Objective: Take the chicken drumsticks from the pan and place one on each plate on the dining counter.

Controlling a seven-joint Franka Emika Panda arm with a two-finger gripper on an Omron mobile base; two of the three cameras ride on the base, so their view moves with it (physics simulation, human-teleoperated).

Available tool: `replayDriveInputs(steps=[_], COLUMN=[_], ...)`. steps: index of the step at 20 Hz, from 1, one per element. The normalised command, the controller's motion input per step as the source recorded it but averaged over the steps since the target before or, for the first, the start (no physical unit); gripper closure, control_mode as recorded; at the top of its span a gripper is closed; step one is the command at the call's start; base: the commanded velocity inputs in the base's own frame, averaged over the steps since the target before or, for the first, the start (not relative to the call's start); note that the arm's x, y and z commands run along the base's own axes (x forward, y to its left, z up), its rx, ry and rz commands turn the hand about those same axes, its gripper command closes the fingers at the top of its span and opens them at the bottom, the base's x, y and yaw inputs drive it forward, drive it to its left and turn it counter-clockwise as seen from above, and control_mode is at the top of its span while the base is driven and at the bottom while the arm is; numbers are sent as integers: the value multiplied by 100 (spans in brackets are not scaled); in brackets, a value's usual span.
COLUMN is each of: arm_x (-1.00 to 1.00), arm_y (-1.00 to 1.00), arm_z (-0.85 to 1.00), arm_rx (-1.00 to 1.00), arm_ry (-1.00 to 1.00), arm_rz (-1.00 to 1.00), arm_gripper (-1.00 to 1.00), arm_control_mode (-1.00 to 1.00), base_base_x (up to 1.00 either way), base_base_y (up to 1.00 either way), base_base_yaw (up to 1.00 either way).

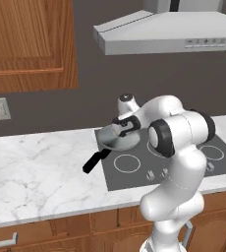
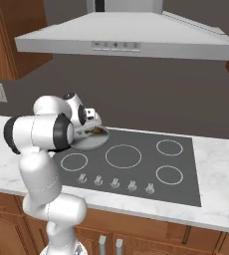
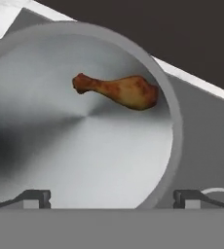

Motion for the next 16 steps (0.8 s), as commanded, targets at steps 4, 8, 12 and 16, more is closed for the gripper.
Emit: replayDriveInputs(steps=[4, 8, 12, 16], arm_x=[13, 6, 14, 15], arm_y=[-3, -3, -2, 0], arm_z=[-10, -5, 0, -2], arm_rx=[-5, 0, 0, 0], arm_ry=[10, 5, 0, 0], arm_rz=[32, 19, 17, 13], arm_gripper=[-100, -100, -100, -100], arm_control_mode=[-100, -100, -100, -100], base_base_x=[0, 0, 0, 0], base_base_y=[0, 0, 0, 0], base_base_yaw=[0, 0, 0, 0])
